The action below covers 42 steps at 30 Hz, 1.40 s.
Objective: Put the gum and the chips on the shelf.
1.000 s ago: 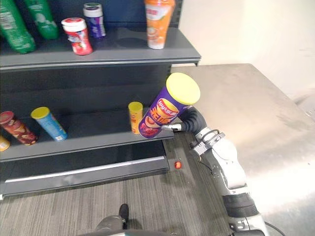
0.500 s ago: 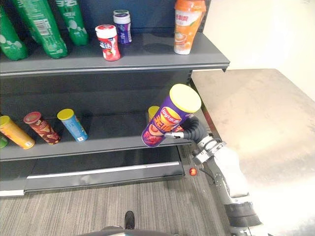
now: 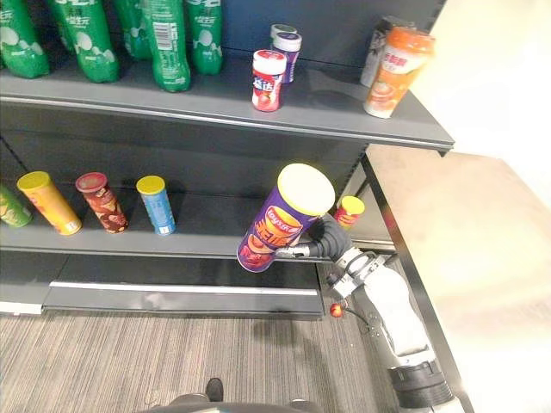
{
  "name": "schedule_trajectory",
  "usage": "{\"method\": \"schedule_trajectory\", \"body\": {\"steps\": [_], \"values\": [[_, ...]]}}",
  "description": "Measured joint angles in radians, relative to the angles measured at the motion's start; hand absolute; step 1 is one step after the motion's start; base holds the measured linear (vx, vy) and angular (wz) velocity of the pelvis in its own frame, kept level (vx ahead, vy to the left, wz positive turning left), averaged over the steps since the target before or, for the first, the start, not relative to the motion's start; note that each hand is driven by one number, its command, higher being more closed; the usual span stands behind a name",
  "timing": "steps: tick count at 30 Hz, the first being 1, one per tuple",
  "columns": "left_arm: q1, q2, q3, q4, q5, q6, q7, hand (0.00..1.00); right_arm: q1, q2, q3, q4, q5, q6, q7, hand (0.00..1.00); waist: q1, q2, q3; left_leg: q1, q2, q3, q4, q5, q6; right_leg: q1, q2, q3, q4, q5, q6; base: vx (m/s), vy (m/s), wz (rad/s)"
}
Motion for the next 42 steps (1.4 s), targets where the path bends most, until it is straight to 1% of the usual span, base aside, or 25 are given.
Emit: {"method": "schedule_trajectory", "body": {"steps": [1,2,3,4,5,6,7,8,9,10,11,14,17,19,20,26,28,30,32,34,36,38,39,40,42], "values": [[0.001,-0.003,0.000,0.002,0.000,0.002,0.000,0.00,0.001,0.000,0.012,0.011,-0.001,0.000,-0.003,1.00,0.000,0.000,0.000,0.000,-0.004,-0.022,-0.001,0.007,-0.010,0.002,0.010,0.020,-0.043,0.013,0.015,0.02,-0.086,0.57],[0.001,-0.003,0.000,0.002,0.000,0.004,0.000,0.00,0.001,0.000,0.016,0.011,-0.001,-0.001,-0.003,1.00,0.000,-0.001,0.000,0.001,-0.007,-0.032,-0.004,0.009,-0.014,0.003,0.010,0.024,-0.057,0.022,0.021,0.04,-0.179,0.85],[0.002,-0.001,0.002,0.003,0.000,0.011,0.000,0.00,0.001,0.010,0.027,0.011,-0.001,-0.005,-0.003,1.00,-0.001,-0.019,0.002,0.008,-0.027,-0.060,-0.027,0.019,-0.026,0.006,-0.009,0.021,-0.083,0.057,0.031,0.03,-0.157,0.77],[0.002,0.005,0.004,0.003,0.000,0.011,0.001,0.00,0.001,0.017,0.028,0.011,-0.001,-0.007,-0.003,1.00,-0.001,-0.033,0.006,0.014,-0.036,-0.057,-0.037,0.022,-0.029,0.014,-0.022,0.014,-0.090,0.073,0.036,0.04,-0.201,0.76],[0.002,0.007,0.009,0.005,0.000,0.011,0.002,0.00,0.001,0.022,0.029,0.012,-0.001,-0.008,-0.002,1.00,0.001,-0.040,0.009,0.020,-0.037,-0.052,-0.045,0.025,-0.031,0.027,-0.026,0.009,-0.096,0.049,0.049,0.03,-0.159,0.39],[0.007,0.002,0.025,0.006,0.000,0.013,0.008,0.00,-0.002,0.027,0.032,0.012,-0.001,-0.009,-0.002,1.00,0.015,-0.038,0.006,0.041,-0.017,-0.044,-0.074,0.032,-0.038,0.033,-0.013,-0.011,-0.111,0.040,0.038,0.04,-0.198,0.33],[0.017,-0.012,0.040,0.009,-0.004,0.022,0.009,0.00,-0.014,0.027,0.034,0.012,0.000,-0.013,-0.001,1.00,0.015,-0.027,0.010,0.053,0.007,-0.021,-0.108,0.064,-0.050,0.032,0.005,-0.023,-0.119,0.032,0.036,0.05,-0.189,0.24],[0.023,-0.018,0.049,0.010,-0.005,0.025,0.009,0.00,-0.021,0.026,0.037,0.012,0.000,-0.014,-0.001,1.00,0.015,-0.021,0.011,0.057,0.018,-0.014,-0.128,0.078,-0.056,0.033,0.014,-0.026,-0.121,0.031,0.034,0.06,-0.178,0.17],[0.030,-0.025,0.064,0.011,-0.029,0.041,0.005,0.00,-0.031,0.026,0.044,0.012,0.000,-0.014,-0.003,1.00,0.015,-0.004,0.007,0.066,0.039,0.002,-0.157,0.103,-0.069,0.033,0.031,-0.032,-0.122,0.035,0.027,0.08,-0.156,0.06],[0.046,-0.030,0.080,0.018,-0.038,0.050,0.002,0.00,-0.032,0.026,0.057,0.012,0.000,-0.013,-0.008,1.00,0.015,-0.003,0.009,0.074,0.053,0.007,-0.170,0.111,-0.081,0.040,0.042,-0.037,-0.122,0.037,0.023,0.09,-0.162,0.01],[0.049,-0.035,0.092,0.027,-0.038,0.055,0.000,0.00,-0.032,0.026,0.067,0.013,0.000,-0.010,-0.010,1.00,0.014,-0.006,0.011,0.082,0.059,0.008,-0.170,0.110,-0.084,0.049,0.049,-0.038,-0.125,0.037,0.023,0.08,-0.114,-0.04],[0.047,-0.039,0.101,0.034,-0.037,0.055,0.001,0.00,-0.032,0.028,0.097,0.016,0.000,0.001,-0.029,1.00,0.015,-0.009,0.016,0.096,0.069,0.020,-0.170,0.106,-0.088,0.067,0.058,-0.035,-0.135,0.033,0.018,0.07,-0.060,-0.08],[0.047,-0.043,0.097,0.034,-0.035,0.044,0.002,0.00,-0.032,0.035,0.117,0.042,-0.001,0.005,-0.043,1.00,0.014,0.001,0.023,0.107,0.064,0.042,-0.171,0.100,-0.088,0.072,0.054,-0.011,-0.135,0.032,0.017,0.03,0.006,-0.18],[0.047,-0.041,0.091,0.029,-0.027,0.028,0.005,0.00,-0.031,0.036,0.130,0.044,-0.005,0.020,-0.051,1.00,0.012,0.005,0.025,0.111,0.061,0.052,-0.171,0.096,-0.086,0.075,0.051,-0.002,-0.135,0.032,0.017,0.01,0.030,-0.13],[0.046,-0.041,0.087,0.025,-0.020,0.018,0.006,0.00,-0.031,0.037,0.139,0.044,-0.017,0.024,-0.058,1.00,0.013,0.006,0.026,0.114,0.059,0.058,-0.171,0.094,-0.085,0.075,0.049,0.004,-0.135,0.032,0.017,0.01,0.026,-0.13],[0.045,-0.033,0.040,0.024,-0.018,0.011,0.017,0.00,-0.047,0.076,0.196,0.046,-0.091,0.026,-0.106,1.00,0.013,0.014,0.030,0.125,0.056,0.062,-0.171,0.085,-0.090,0.082,0.048,0.013,-0.135,0.032,0.017,0.00,0.005,-0.02],[0.045,-0.035,0.014,0.021,0.007,-0.001,0.017,0.00,-0.066,0.076,0.229,0.046,-0.120,0.026,-0.127,1.00,0.014,0.024,0.036,0.125,0.055,0.062,-0.171,0.085,-0.090,0.082,0.047,0.015,-0.134,0.032,0.017,0.00,0.000,0.00],[0.044,-0.036,0.000,0.015,0.011,-0.010,0.018,0.00,-0.088,0.078,0.257,0.046,-0.129,0.026,-0.155,1.00,0.014,0.031,0.043,0.122,0.055,0.061,-0.171,0.086,-0.090,0.080,0.047,0.015,-0.134,0.032,0.017,0.00,0.000,0.00],[0.042,-0.034,-0.020,0.006,0.013,-0.018,0.021,0.00,-0.115,0.088,0.273,0.053,-0.165,0.025,-0.178,1.00,0.014,0.038,0.048,0.111,0.055,0.061,-0.171,0.086,-0.090,0.069,0.048,0.015,-0.134,0.032,0.016,0.00,0.000,0.00],[0.014,-0.030,-0.045,0.005,0.012,-0.028,0.022,0.00,-0.179,0.106,0.288,0.085,-0.240,0.023,-0.234,1.00,0.014,0.046,0.058,0.074,0.058,0.055,-0.171,0.101,-0.086,0.028,0.050,0.012,-0.125,0.035,0.012,-0.02,-0.010,0.05],[-0.015,-0.025,-0.066,0.003,0.010,-0.036,0.021,0.00,-0.226,0.111,0.289,0.111,-0.280,0.023,-0.266,1.00,0.016,0.051,0.073,0.053,0.060,0.050,-0.171,0.112,-0.082,0.006,0.052,0.008,-0.119,0.044,0.007,-0.01,-0.011,0.07],[-0.051,-0.016,-0.102,-0.020,0.008,-0.054,0.011,0.00,-0.306,0.112,0.293,0.151,-0.328,0.022,-0.321,1.00,0.023,0.057,0.109,0.032,0.060,0.033,-0.169,0.129,-0.079,-0.019,0.052,0.000,-0.107,0.045,0.005,-0.02,-0.013,0.13],[-0.059,-0.012,-0.111,-0.029,0.008,-0.056,0.008,0.00,-0.326,0.112,0.293,0.161,-0.345,0.022,-0.336,1.00,0.024,0.059,0.117,0.022,0.060,0.031,-0.167,0.133,-0.079,-0.028,0.052,-0.001,-0.102,0.045,0.005,-0.02,-0.006,0.12],[-0.078,-0.008,-0.136,-0.054,0.007,-0.060,0.002,0.00,-0.373,0.113,0.294,0.184,-0.366,0.021,-0.368,1.00,0.028,0.065,0.139,0.004,0.060,0.030,-0.164,0.140,-0.079,-0.051,0.053,-0.002,-0.096,0.048,0.001,-0.01,-0.002,0.05],[-0.097,-0.004,-0.151,-0.065,0.006,-0.070,0.000,0.00,-0.419,0.113,0.296,0.214,-0.399,0.019,-0.398,1.00,0.038,0.076,0.172,-0.003,0.060,0.029,-0.164,0.147,-0.076,-0.062,0.053,-0.002,-0.085,0.049,0.000,-0.03,-0.003,0.03]]}}
